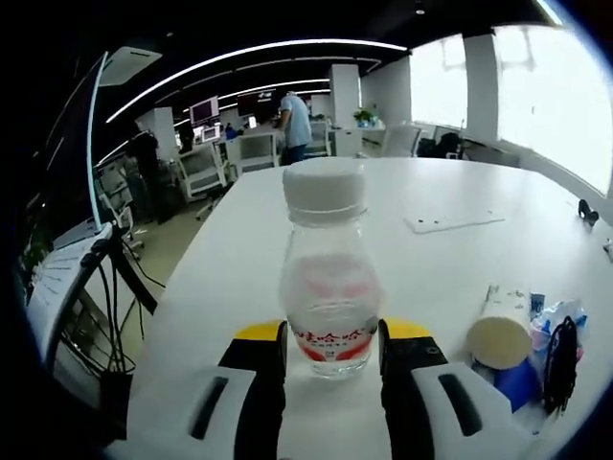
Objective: Arrange the tabletop items into an orderly group along one side of the table until the central work area is clear of visible clutter.
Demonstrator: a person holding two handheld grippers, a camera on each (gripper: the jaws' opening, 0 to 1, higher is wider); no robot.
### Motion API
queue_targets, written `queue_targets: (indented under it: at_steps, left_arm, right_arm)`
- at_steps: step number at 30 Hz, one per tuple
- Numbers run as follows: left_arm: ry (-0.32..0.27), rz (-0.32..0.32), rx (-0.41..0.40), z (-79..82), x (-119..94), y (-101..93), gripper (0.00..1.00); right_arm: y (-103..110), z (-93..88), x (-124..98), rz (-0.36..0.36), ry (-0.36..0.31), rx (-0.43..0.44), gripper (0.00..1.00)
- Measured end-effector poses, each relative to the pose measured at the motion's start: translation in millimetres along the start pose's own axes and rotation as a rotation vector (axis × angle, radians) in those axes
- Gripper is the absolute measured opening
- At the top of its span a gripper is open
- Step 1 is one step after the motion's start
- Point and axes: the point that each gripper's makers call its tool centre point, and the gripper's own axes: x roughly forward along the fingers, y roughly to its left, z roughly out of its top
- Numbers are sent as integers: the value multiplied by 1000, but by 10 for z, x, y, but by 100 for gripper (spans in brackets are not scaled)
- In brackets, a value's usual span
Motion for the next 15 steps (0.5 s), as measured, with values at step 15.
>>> queue_targets:
  at_steps: [15]
  left_arm:
    - [13,16,-26,-74,-44,-3,33]
  right_arm:
    - [-1,1,-1,-2,-1,-9,85]
